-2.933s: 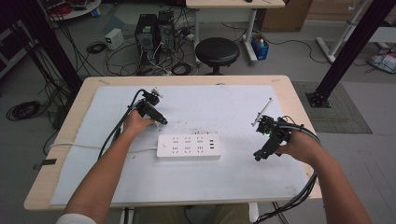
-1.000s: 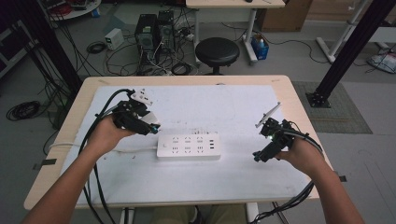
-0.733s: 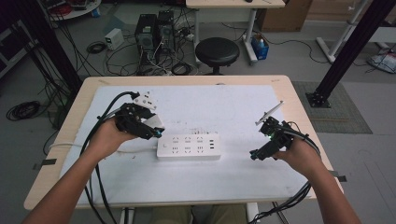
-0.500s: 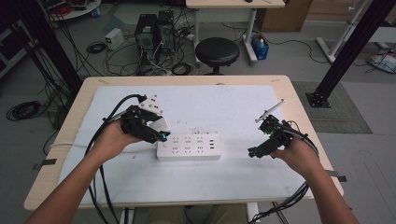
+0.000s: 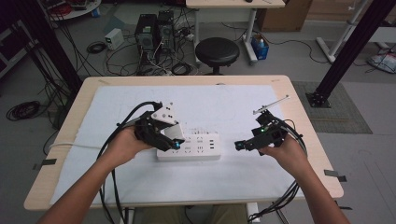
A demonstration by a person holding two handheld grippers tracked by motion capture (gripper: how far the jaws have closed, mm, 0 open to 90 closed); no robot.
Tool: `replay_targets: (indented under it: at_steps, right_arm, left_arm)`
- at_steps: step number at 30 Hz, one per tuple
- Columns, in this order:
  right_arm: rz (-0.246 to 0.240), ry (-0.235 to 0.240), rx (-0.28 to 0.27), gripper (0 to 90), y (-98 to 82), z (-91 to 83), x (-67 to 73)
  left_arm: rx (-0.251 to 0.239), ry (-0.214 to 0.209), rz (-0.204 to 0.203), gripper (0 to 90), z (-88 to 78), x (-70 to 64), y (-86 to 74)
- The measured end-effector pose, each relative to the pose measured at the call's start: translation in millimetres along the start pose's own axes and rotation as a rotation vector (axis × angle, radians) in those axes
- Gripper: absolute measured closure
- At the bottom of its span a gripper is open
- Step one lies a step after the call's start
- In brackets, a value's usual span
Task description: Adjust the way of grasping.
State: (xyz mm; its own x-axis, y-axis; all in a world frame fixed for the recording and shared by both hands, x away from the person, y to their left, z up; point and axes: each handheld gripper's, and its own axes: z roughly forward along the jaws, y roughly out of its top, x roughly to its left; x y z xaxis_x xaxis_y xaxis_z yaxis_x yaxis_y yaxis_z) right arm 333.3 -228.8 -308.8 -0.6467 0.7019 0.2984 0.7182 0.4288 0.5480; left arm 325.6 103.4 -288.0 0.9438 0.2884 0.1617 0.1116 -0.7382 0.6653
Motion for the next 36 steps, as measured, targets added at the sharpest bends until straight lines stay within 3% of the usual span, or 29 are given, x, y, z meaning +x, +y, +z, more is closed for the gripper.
replay_targets:
  at_steps: [8,14,31,34,36]
  right_arm:
    - [0.14,0.226,-0.077,2.9,5.8,10.1,12.3]
    - [0.24,0.362,-0.092,2.9,9.5,19.6,15.7]
    - [0.344,0.459,-0.013,4.9,26.9,50.5,29.3]
    - [0.357,0.481,0.0,7.4,29.1,56.2,30.4]
    - [0.369,0.491,-0.002,15.9,29.7,58.3,29.8]
  left_arm:
    - [-0.016,-0.031,0.035,42.4,13.3,-10.6,9.5]
    - [-0.028,-0.048,0.055,42.5,22.9,-15.2,16.6]
    - [-0.078,-0.093,0.103,42.4,38.1,-22.2,30.8]
    - [-0.082,-0.092,0.106,42.5,39.5,-23.2,32.0]
    - [-0.085,-0.091,0.112,42.5,40.5,-23.5,32.5]
